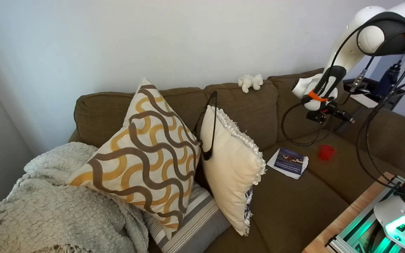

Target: Put the black remote in the red cup

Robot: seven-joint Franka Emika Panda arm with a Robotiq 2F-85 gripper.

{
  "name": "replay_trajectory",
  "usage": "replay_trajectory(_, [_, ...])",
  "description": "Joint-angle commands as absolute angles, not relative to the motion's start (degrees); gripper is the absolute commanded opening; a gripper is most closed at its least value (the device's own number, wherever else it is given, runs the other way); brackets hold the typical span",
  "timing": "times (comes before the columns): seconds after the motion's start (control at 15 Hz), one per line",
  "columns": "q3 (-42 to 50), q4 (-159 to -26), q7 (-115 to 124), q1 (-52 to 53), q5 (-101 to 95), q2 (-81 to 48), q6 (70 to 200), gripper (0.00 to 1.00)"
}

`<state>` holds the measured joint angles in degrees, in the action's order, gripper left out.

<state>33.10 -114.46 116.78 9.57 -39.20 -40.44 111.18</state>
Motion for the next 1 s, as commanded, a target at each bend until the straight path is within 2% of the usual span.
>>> replay_trajectory(0.0, [28.7,-113.9,118.5,5.6,-42.0,-38.6,109.4,0.51])
replay_trajectory(0.07, [29.0,-115.0,120.8,7.0,-43.8,-37.1,111.5,0.26])
replay_trajectory(0.33, [26.8,-118.1,134.1,3.8,-58.2,-40.8,126.8,0.26])
replay_trajectory(0.4, [31.5,-118.7,136.4,6.8,-61.7,-44.0,131.4,0.26])
replay_trajectory(0.53, [35.6,-117.6,143.5,6.4,-71.5,-49.6,135.7,0.26])
replay_trajectory(0.67, [39.2,-115.1,150.2,5.4,-78.8,-55.1,136.3,0.26])
replay_trajectory(0.73, [35.0,-113.3,155.1,0.4,-84.9,-55.4,131.7,0.26])
replay_trajectory(0.87, [31.9,-110.8,162.5,-1.9,-89.2,-58.5,125.3,0.26])
replay_trajectory(0.93, [35.6,-105.6,156.3,1.9,-78.4,-62.8,125.7,0.26])
